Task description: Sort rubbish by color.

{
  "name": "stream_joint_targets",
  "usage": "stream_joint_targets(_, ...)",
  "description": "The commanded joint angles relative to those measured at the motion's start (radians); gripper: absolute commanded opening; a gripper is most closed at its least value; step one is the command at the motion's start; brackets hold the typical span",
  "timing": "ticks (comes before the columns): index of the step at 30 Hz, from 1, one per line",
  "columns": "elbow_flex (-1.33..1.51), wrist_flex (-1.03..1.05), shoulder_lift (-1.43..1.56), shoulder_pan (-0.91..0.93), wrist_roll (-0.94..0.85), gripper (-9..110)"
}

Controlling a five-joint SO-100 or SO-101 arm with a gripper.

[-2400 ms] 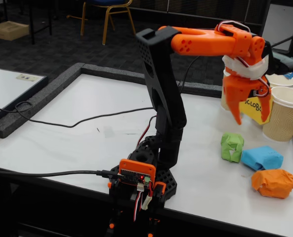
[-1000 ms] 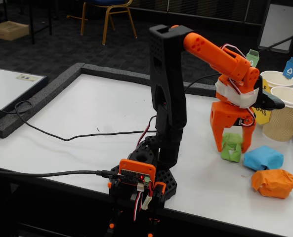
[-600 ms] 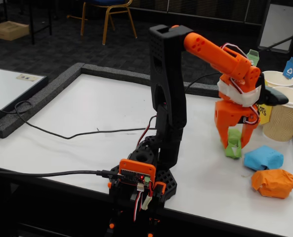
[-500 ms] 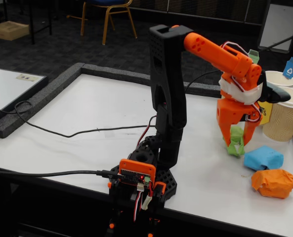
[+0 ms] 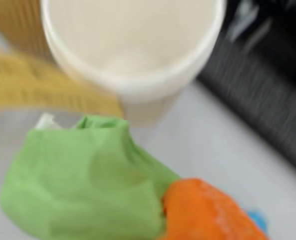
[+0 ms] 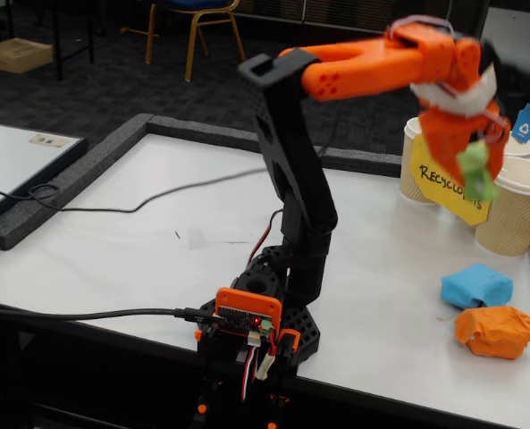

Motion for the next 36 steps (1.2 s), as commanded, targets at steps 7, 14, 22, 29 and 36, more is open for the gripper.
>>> stream_joint_targets(7,-0.213,0.015,0.311,0.02,0.006,0)
stream_joint_targets(14,-0.222,0.015,0.396,-0.005,0.005,0)
stream_joint_targets(22,-0.235,-0.074,0.365,-0.089,0.005,0)
stream_joint_targets(29,-0.281,-0.106,0.236,-0.252,-0.046,0)
stream_joint_targets(36,-0.337,-0.115,0.112,-0.4,-0.067,0)
